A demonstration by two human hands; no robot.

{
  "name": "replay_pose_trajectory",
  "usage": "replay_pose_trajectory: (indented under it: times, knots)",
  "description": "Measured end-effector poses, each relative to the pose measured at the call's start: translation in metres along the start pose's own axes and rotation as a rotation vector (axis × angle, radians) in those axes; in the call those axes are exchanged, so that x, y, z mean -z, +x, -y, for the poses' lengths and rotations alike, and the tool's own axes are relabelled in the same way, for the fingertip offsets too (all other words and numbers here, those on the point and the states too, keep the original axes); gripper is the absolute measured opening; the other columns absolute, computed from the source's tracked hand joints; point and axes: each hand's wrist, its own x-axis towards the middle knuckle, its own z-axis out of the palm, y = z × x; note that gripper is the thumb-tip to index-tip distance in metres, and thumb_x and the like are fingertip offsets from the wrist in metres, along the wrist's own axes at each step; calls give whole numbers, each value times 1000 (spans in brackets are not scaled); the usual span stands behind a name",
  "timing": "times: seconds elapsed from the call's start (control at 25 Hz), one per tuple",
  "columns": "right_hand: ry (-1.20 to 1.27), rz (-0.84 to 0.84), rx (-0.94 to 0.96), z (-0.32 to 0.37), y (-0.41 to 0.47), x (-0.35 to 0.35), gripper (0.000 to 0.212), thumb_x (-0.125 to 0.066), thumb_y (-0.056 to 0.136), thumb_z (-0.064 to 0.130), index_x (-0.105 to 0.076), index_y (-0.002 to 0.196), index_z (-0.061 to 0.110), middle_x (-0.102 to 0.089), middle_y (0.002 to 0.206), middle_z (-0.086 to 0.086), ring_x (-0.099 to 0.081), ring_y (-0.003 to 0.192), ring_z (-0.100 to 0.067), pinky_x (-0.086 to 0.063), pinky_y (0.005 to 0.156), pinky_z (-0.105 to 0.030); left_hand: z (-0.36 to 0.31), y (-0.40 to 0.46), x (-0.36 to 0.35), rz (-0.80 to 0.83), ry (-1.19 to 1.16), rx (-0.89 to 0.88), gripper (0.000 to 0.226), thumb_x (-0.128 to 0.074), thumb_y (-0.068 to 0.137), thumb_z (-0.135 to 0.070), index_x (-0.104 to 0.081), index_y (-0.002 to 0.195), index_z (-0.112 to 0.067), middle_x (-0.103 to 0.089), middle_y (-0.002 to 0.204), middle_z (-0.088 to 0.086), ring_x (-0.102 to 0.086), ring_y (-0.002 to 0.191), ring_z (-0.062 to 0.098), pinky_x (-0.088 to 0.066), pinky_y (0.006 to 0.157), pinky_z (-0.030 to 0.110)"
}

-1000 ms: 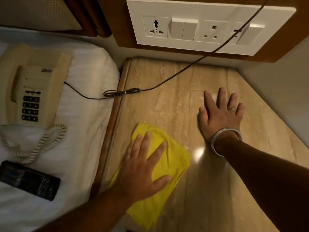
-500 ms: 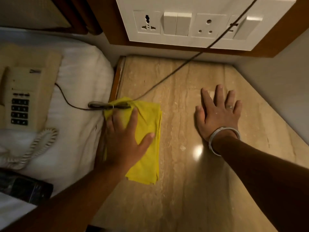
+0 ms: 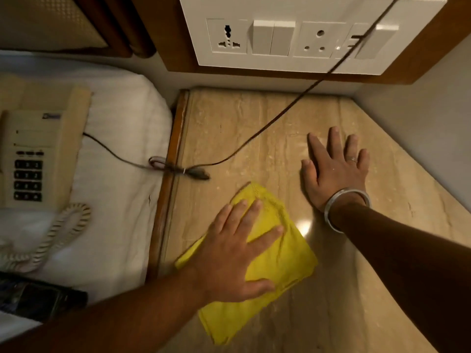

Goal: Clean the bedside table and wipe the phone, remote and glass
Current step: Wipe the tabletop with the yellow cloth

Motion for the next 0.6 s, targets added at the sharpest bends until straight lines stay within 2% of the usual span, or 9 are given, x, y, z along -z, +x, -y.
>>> replay_pose_trajectory:
  times: [0.04, 0.08, 0.16, 0.24, 0.28, 0.36, 0.48, 0.52, 0.6]
  knots:
    - [1, -12, 1, 0, 1, 0, 56, -23, 96, 51, -14, 150, 37, -4, 163, -7, 2, 147, -39, -2, 117, -59, 9, 9, 0, 3, 23, -94, 95, -33, 75, -91, -23, 156, -41, -14, 167, 16, -17, 151, 42, -20, 118, 60]
    - [0, -23, 2, 0, 2, -1, 56, -23, 96, 50, -14, 150, 37, -4, 163, -7, 2, 147, -39, -2, 117, -59, 27, 34, 6, -41, 55, -94, 96, -25, 75, -93, -25, 156, -41, -15, 167, 15, -19, 151, 41, -22, 117, 60]
    - [5, -34, 4, -3, 1, -1, 55, -23, 97, 48, -15, 150, 37, -5, 163, -7, 2, 147, -39, -1, 117, -58, 75, 98, 25, -96, 18, 248, 98, -16, 74, -95, -25, 155, -41, -15, 167, 15, -17, 151, 42, -25, 116, 61]
    - [-8, -36, 15, -4, 1, -1, 54, -22, 98, 47, -16, 150, 36, -5, 163, -7, 1, 147, -39, -1, 117, -58, 99, 128, 41, -138, -58, 647, 93, -27, 77, -88, -23, 155, -39, -14, 166, 16, -14, 151, 41, -21, 119, 57]
    - [-3, -33, 26, -4, 2, -3, 54, -21, 98, 47, -18, 150, 36, -6, 163, -6, 1, 147, -39, 0, 117, -57, 89, 123, 34, -164, -63, 732, 91, -31, 78, -84, -22, 156, -38, -14, 166, 17, -13, 152, 41, -19, 120, 56]
    - [129, -35, 45, -6, 2, 0, 55, -18, 96, 48, -26, 149, 33, -14, 162, -5, -4, 148, -37, -2, 117, -57, 23, 88, 18, -193, -30, 735, 89, -32, 81, -80, -22, 157, -34, -13, 166, 20, -11, 152, 42, -16, 121, 57]
    - [576, -224, 26, -27, -19, 28, 55, -21, 98, 42, -41, 144, 20, -32, 155, -8, -23, 145, -31, -16, 116, -56, -97, 72, -1, -188, -216, 786, 90, -40, 81, -72, -22, 158, -29, -5, 165, 26, 1, 152, 46, -2, 122, 58]
    - [600, -334, 42, -41, -36, 43, 49, -27, 100, 34, -45, 141, 15, -38, 152, -9, -29, 143, -28, -21, 117, -52, -123, 92, -1, -187, -330, 812, 90, -45, 82, -67, -20, 159, -27, 0, 164, 27, 10, 152, 45, 5, 121, 57]
    - [497, -424, 148, -66, -77, 65, 43, -34, 100, 24, -48, 138, 11, -43, 147, -8, -35, 139, -21, -25, 116, -40, -137, 142, 21, -94, -571, 767, 89, -50, 88, -52, -8, 161, -23, 14, 163, 25, 27, 147, 39, 13, 121, 53]
